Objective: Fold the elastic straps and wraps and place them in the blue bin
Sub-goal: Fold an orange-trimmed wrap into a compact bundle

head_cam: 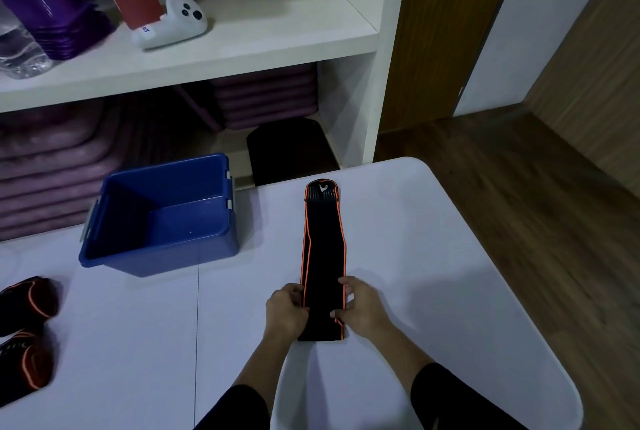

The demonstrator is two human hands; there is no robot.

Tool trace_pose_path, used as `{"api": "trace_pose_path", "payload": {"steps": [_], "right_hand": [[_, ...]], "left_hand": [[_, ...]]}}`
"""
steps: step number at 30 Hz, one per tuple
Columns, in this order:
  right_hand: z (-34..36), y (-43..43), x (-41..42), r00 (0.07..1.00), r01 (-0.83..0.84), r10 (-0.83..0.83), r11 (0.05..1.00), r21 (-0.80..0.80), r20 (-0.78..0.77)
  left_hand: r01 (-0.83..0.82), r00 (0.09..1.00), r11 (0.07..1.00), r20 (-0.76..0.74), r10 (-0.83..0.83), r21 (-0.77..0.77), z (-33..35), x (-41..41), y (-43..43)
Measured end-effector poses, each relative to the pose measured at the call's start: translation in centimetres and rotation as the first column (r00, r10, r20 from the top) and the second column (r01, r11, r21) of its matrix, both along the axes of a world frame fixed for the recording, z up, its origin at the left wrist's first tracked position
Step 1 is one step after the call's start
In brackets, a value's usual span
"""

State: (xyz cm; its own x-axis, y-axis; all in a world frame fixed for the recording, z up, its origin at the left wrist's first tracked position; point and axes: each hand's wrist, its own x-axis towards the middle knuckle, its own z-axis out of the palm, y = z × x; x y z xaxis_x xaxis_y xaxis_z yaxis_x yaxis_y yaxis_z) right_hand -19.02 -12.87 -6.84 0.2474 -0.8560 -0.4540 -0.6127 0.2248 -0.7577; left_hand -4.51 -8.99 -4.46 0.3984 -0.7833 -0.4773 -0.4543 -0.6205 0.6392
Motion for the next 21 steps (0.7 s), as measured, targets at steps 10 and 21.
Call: {"api": "trace_pose_path", "payload": {"steps": [10, 21], "right_hand": [[1.4, -2.3, 0.3, 0.998, 0.058, -0.058, 0.997, -0.06, -0.001], [1.1, -5.4, 1.3, 0.992, 0.122, -0.118, 0.987, -0.104, 0.047]], "left_hand": [[-0.025, 0.999, 0.999, -0.032, 0.025, -0.026, 0.9, 0.9, -1.7], [0.061, 0.996, 0.984, 0.077, -0.049, -0.165, 1.2, 2.0, -6.1]]}}
